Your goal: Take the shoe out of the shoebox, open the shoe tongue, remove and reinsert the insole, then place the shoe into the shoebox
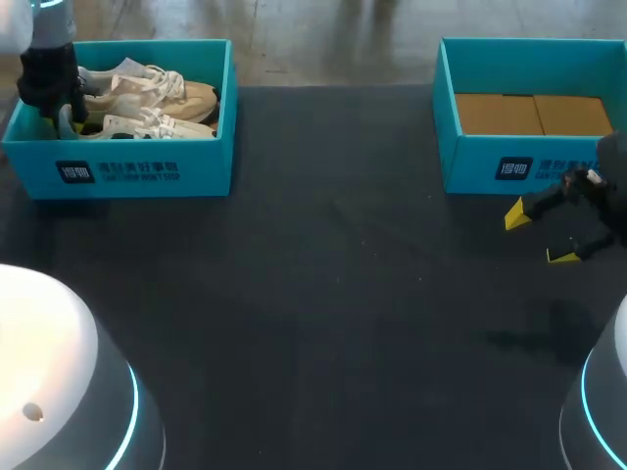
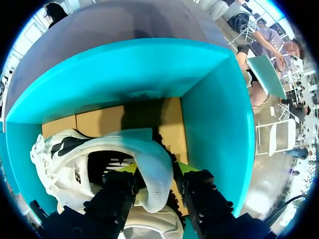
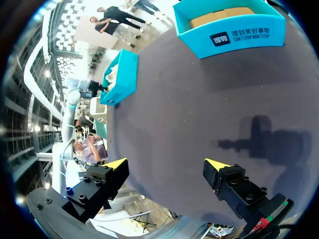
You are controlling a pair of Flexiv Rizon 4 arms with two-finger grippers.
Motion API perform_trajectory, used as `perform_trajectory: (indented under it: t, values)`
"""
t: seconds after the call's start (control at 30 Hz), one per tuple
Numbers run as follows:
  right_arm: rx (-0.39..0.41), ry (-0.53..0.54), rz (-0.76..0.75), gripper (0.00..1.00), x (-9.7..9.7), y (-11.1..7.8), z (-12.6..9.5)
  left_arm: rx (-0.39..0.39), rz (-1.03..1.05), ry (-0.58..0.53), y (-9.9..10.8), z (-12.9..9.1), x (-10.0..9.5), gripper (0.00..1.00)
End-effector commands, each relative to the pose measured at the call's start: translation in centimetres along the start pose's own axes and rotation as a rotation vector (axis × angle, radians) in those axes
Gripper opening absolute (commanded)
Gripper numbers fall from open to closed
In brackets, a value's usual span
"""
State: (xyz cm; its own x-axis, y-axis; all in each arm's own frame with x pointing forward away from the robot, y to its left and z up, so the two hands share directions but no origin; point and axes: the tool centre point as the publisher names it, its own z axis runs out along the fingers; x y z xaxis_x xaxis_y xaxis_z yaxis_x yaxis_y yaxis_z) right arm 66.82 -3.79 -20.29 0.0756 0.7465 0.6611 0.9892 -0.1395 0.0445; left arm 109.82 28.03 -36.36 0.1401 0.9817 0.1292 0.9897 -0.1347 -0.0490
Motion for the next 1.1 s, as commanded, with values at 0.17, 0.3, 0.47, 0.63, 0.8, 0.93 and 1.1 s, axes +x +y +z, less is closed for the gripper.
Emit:
perform_trajectory:
  t: [0.17,0.3,0.47,0.63,0.8,0.93,1.1]
  values:
    - [-0.001,-0.003,0.001,1.00,0.0,-0.1,0.1,-0.004,0.004,0.003,0.3,0.6,-0.5,0.00]
    - [-0.001,-0.003,0.001,1.00,0.0,-0.1,0.1,-0.014,0.016,-0.003,0.2,0.3,-0.5,0.00]
    - [-0.001,-0.003,0.001,1.00,0.0,-0.1,0.1,-0.031,0.029,-0.008,-0.1,-0.4,-0.3,0.00]
    - [-0.001,-0.003,0.001,1.00,0.0,-0.1,0.1,-0.049,0.034,-0.017,-0.3,-1.3,0.0,0.00]
    - [-0.001,-0.003,0.001,1.00,0.0,-0.1,0.1,-0.065,0.023,-0.027,-0.4,-2.3,0.3,0.00]
    - [-0.001,-0.003,0.001,1.00,0.0,-0.1,0.1,-0.086,0.022,-0.038,-0.5,-3.6,0.6,0.00]
    - [-0.001,-0.003,0.001,1.00,0.0,-0.1,0.1,-0.118,0.023,-0.041,-0.7,-5.6,1.0,0.00]
